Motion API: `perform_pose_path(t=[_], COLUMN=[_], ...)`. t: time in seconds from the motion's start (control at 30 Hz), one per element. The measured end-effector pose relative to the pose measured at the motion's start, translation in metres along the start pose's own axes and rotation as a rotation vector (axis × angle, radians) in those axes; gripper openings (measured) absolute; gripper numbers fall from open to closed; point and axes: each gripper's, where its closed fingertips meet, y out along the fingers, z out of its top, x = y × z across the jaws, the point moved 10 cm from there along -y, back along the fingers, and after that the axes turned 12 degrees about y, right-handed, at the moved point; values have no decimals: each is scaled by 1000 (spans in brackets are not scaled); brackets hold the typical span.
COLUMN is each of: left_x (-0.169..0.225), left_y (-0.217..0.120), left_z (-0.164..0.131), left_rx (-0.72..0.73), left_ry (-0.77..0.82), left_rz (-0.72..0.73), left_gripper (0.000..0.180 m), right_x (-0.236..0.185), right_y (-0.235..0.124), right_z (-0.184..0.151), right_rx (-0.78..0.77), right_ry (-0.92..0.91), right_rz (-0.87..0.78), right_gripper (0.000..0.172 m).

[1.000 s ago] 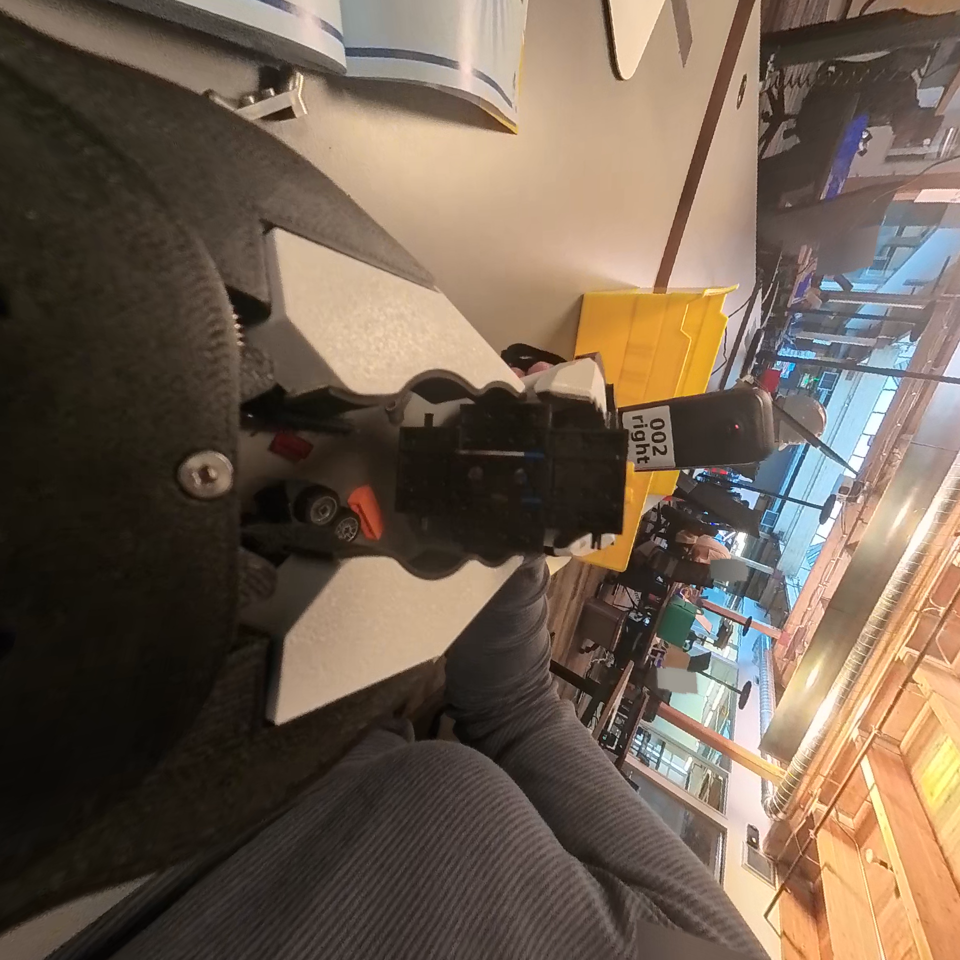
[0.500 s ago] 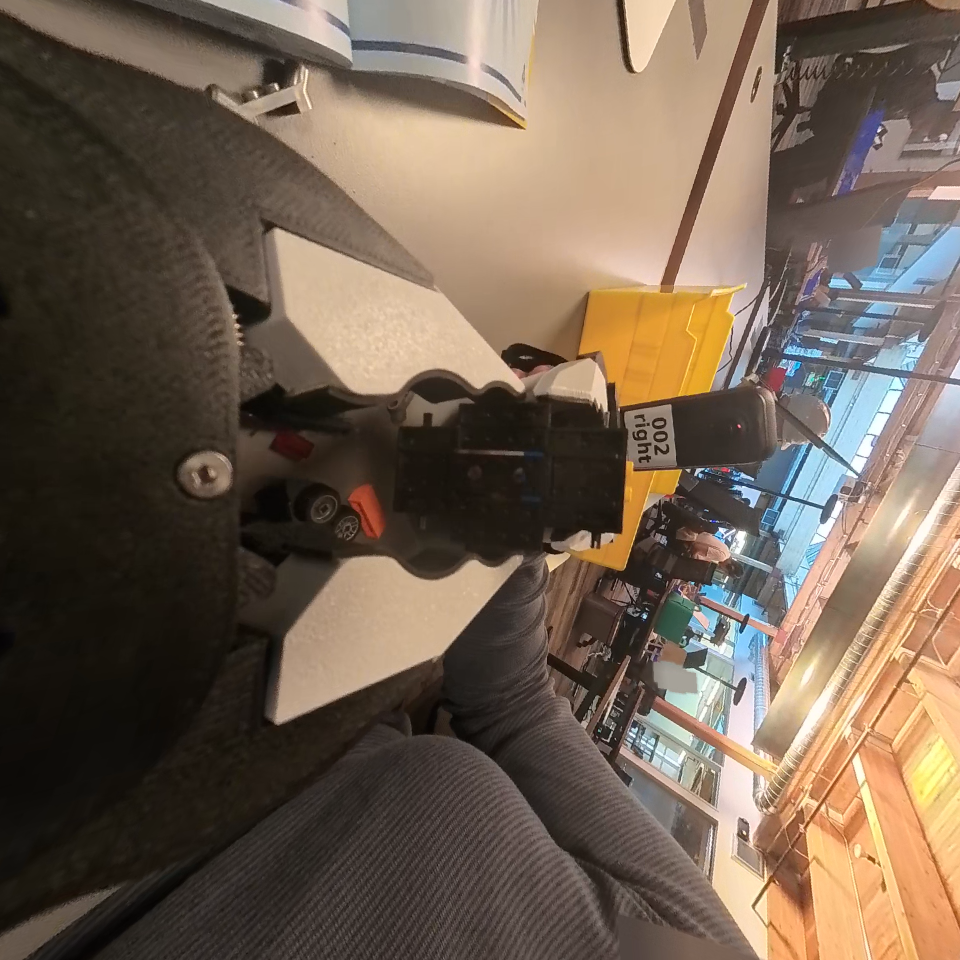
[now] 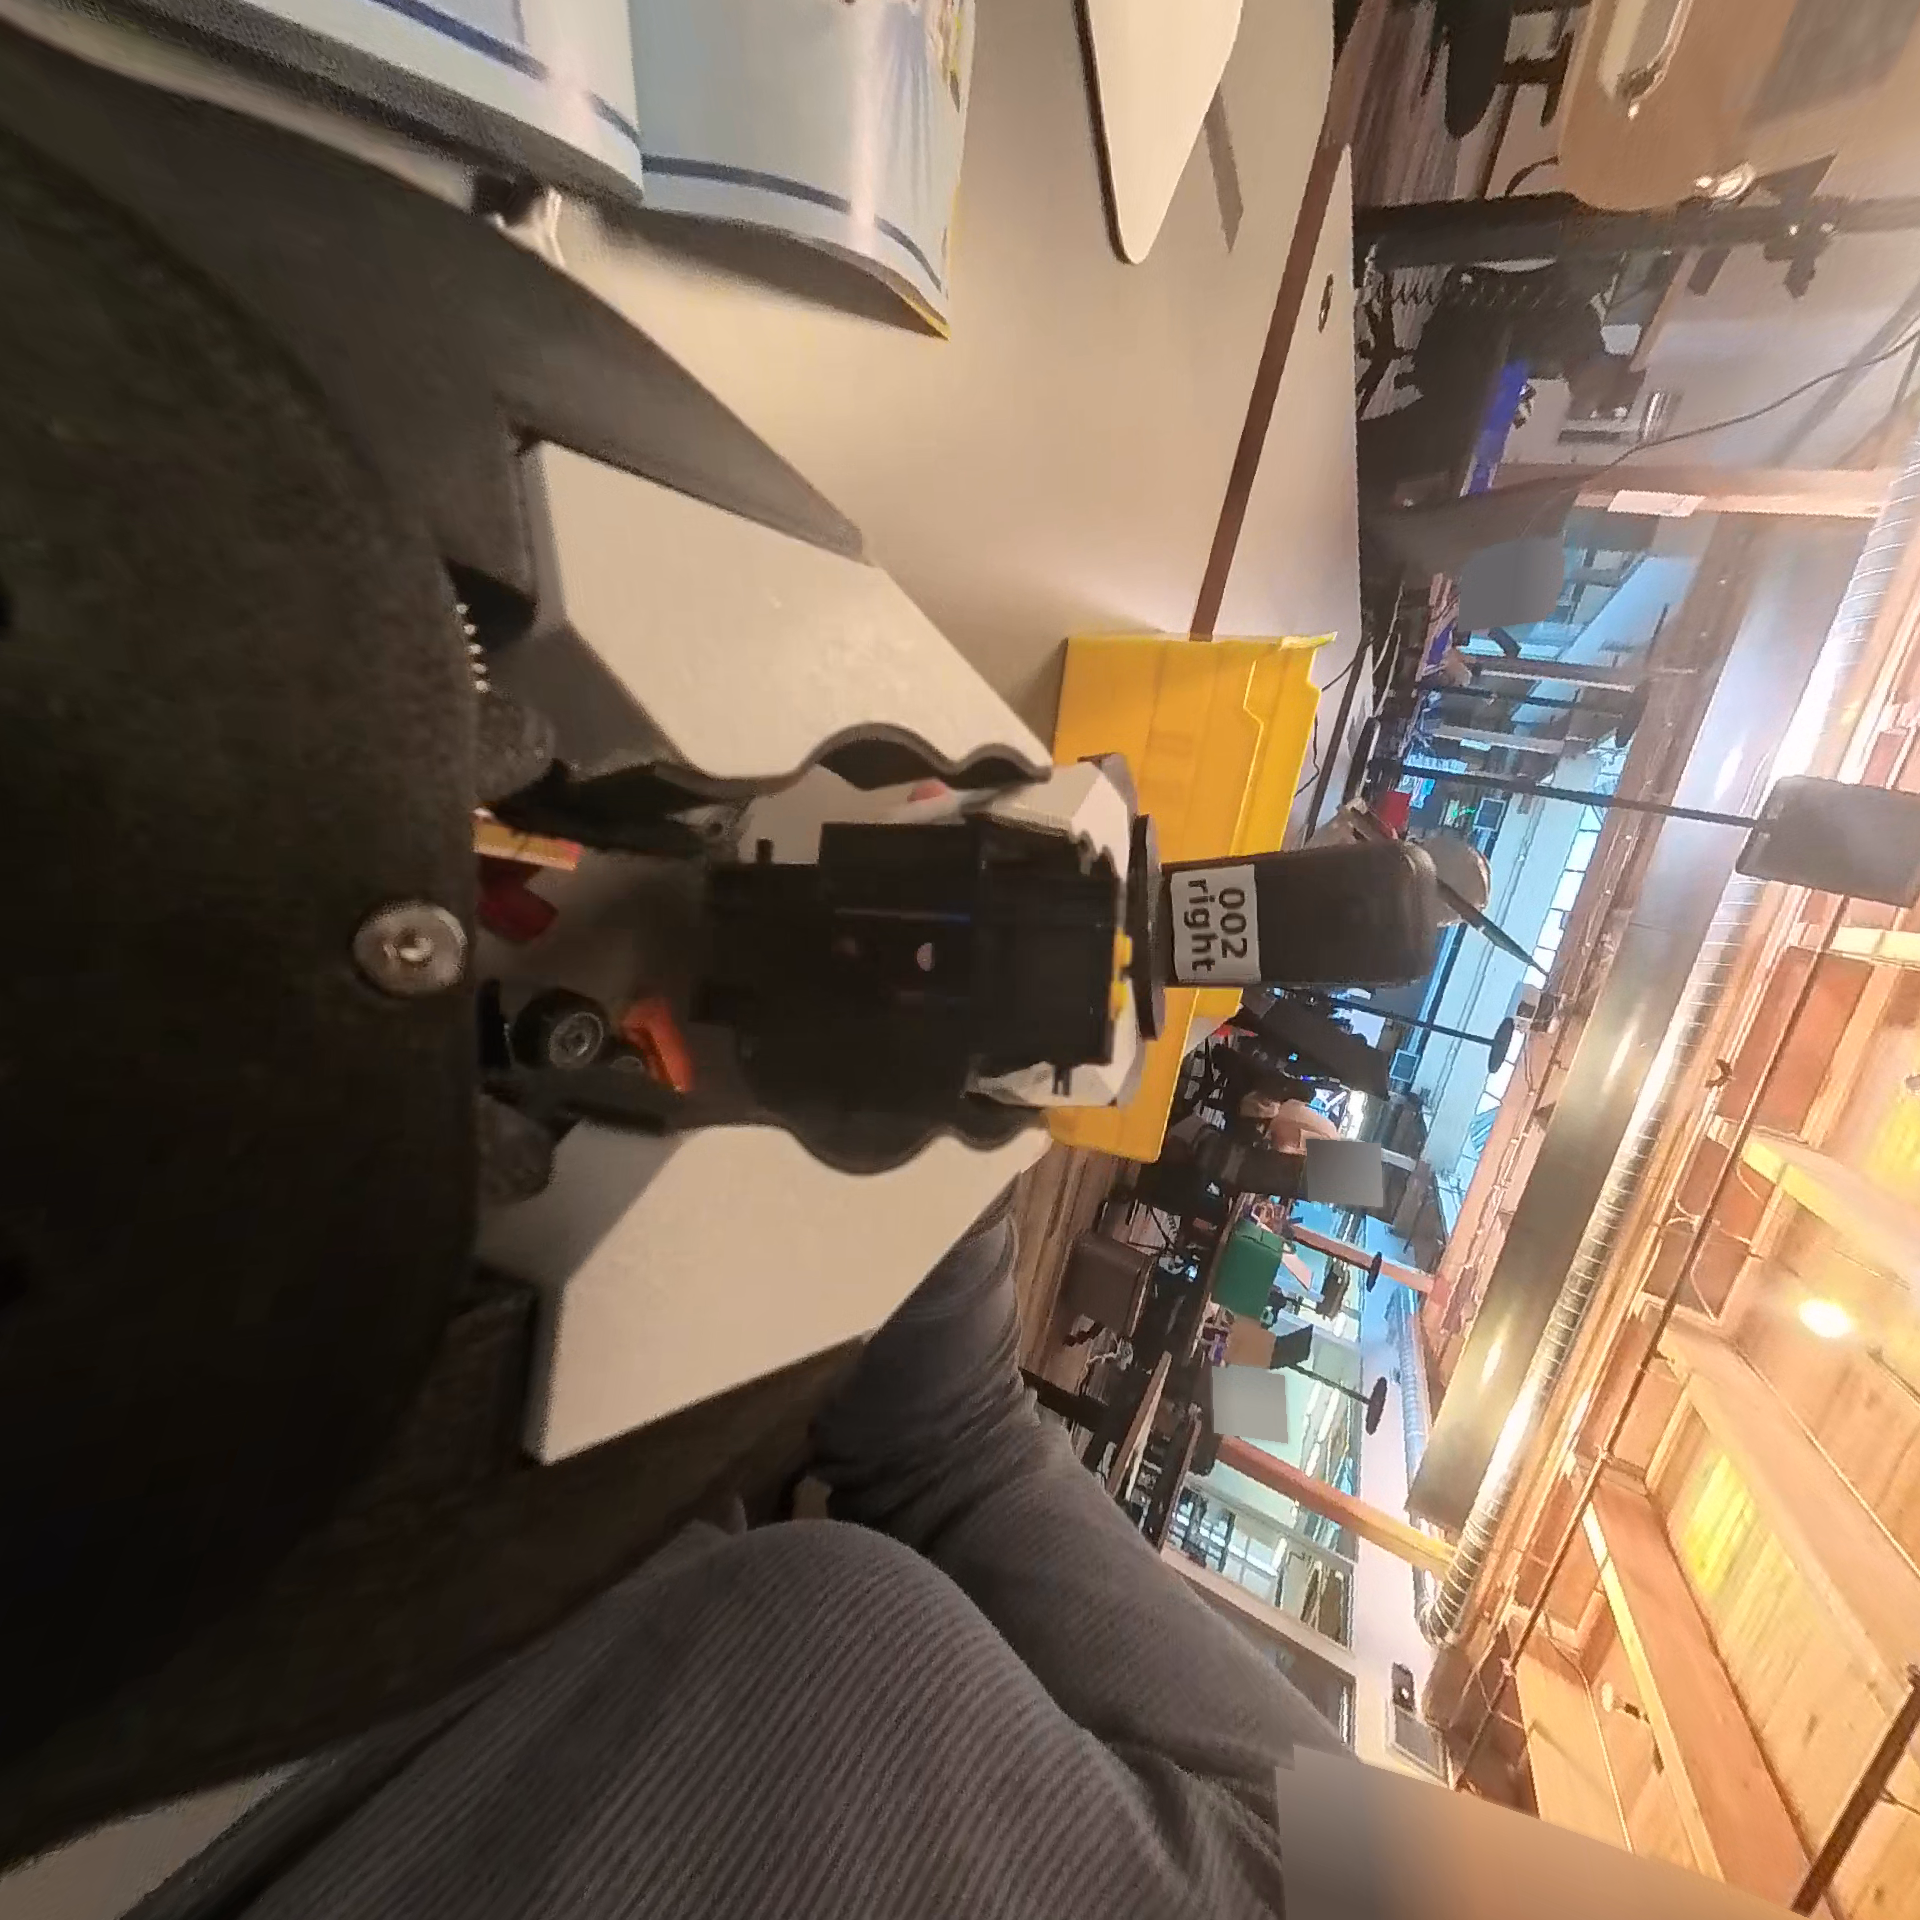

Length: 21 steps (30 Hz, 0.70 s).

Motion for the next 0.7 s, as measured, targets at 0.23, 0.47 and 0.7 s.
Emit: perform_pose_path(t=[0.23,0.47,0.7], left_x=[-9,-6,-8], left_y=[-5,-6,-8], left_z=[-2,-1,-2], left_rx=[40,37,49], left_ry=[-161,-82,-147], left_rz=[-70,-57,-119], left_gripper=[54,38,37], right_x=[1,3,1], right_y=[0,-2,-1], right_z=[0,0,0], right_rx=[-20,-23,-37], right_ry=[14,18,16], right_rz=[-13,-42,-20], right_gripper=[41,41,41])
